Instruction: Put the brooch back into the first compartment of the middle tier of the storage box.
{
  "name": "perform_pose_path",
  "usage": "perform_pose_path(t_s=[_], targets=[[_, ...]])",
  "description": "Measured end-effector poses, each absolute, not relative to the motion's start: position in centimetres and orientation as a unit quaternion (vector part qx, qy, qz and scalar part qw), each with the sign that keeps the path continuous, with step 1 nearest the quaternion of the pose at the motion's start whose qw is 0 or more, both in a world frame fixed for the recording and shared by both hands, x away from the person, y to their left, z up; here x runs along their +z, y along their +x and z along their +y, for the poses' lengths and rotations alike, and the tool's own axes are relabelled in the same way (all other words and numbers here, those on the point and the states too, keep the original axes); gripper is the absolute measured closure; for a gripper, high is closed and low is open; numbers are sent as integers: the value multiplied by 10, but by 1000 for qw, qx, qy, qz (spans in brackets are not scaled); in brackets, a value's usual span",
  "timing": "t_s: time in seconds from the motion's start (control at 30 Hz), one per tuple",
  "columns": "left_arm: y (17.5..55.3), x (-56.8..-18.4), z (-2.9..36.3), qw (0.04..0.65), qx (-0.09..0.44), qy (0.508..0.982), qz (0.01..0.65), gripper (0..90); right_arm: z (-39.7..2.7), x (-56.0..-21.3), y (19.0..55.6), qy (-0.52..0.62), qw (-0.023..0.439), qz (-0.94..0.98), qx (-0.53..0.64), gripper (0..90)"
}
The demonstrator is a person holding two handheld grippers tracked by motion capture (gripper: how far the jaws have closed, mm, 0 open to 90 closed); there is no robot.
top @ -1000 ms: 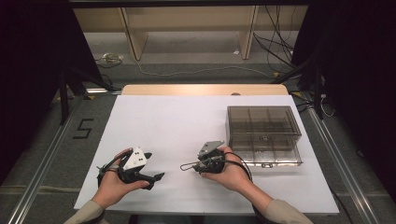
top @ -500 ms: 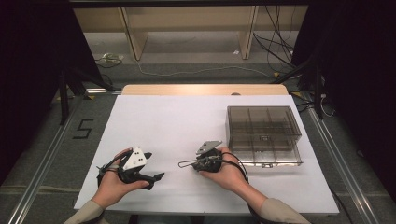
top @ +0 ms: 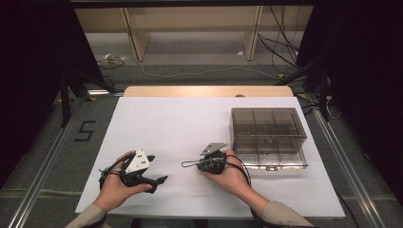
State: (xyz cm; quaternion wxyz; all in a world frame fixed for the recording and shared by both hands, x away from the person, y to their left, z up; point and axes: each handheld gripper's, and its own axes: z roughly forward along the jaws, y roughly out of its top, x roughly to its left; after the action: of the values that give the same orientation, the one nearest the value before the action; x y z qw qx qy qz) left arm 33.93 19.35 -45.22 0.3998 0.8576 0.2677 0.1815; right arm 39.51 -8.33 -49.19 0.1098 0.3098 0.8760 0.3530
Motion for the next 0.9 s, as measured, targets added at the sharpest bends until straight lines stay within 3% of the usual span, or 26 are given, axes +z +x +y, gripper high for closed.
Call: perform_pose_path(t_s=[0.9], targets=[[339, -452, 194, 402, 183, 857, 267, 170, -81, -491, 394, 317, 117, 874, 350, 778]])
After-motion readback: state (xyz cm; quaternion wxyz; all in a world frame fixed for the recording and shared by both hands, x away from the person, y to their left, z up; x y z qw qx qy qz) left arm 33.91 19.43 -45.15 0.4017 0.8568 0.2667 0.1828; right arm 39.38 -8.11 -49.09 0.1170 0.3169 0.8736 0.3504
